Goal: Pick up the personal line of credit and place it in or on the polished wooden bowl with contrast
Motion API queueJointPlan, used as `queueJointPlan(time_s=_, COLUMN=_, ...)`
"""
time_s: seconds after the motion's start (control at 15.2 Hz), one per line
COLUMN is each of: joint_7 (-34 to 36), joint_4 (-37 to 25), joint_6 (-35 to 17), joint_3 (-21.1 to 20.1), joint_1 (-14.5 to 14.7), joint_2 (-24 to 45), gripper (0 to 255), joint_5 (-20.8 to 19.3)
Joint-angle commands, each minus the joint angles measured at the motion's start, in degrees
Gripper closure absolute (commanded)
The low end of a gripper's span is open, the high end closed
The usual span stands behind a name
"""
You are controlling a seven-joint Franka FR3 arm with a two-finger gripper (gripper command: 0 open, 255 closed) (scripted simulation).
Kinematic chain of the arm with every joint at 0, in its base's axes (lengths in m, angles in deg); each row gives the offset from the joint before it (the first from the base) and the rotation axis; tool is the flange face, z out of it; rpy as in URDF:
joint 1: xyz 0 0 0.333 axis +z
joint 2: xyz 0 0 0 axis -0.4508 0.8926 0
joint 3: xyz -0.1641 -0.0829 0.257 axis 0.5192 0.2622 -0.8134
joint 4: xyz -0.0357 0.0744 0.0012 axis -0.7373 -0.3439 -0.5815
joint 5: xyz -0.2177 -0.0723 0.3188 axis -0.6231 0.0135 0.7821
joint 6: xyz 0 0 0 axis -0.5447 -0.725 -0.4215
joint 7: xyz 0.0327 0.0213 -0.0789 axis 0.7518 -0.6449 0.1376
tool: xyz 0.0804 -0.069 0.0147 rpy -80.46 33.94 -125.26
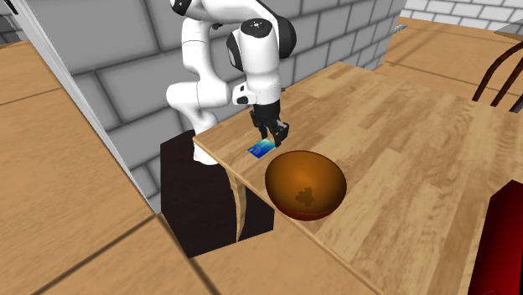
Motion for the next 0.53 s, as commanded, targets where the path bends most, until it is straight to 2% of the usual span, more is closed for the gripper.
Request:
queueJointPlan(time_s=0.0, joint_7=0.21, joint_4=-0.88, joint_6=1.09, joint_3=0.34, joint_1=-0.09, joint_2=-0.11, gripper=255, joint_5=-0.33)
queueJointPlan(time_s=0.46, joint_7=1.18, joint_4=-5.64, joint_6=6.39, joint_3=2.14, joint_1=-0.49, joint_2=-0.67, gripper=255, joint_5=-1.87)
